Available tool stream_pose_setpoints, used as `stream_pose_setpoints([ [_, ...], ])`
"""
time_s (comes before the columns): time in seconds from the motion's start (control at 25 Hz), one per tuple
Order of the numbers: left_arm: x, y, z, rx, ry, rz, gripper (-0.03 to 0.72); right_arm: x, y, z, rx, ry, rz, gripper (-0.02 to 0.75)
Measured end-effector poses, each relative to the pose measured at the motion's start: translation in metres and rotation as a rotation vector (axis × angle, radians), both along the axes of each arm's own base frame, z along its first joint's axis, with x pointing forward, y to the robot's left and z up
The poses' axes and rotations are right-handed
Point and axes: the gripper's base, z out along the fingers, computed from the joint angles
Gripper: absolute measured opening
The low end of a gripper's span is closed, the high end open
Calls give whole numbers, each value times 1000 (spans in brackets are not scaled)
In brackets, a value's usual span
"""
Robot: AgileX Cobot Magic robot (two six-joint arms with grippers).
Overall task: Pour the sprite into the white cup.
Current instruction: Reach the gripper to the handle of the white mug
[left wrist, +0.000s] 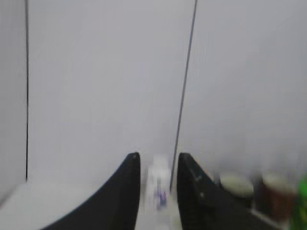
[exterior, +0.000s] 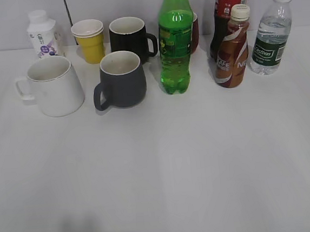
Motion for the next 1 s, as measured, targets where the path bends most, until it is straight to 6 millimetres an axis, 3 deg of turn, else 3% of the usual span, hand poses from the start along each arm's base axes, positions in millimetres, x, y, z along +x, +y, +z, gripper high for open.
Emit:
stream_pose_setpoints([
  [0.2,41,4,4,-12,-117,50,214,0,0,0,0,0,0,586],
  [0.36,89,5,-18,52,-47,78,217,0,0,0,0,0,0,586],
  [0.72,201,-3,-108,210,244,7,238,0,0,0,0,0,0,586],
  [0.84,224,-7,-145,238,301,-49,239,0,0,0,1,0,0,586],
  [1.0,238,-13,-182,255,347,-120,241,0,0,0,1,0,0,586],
])
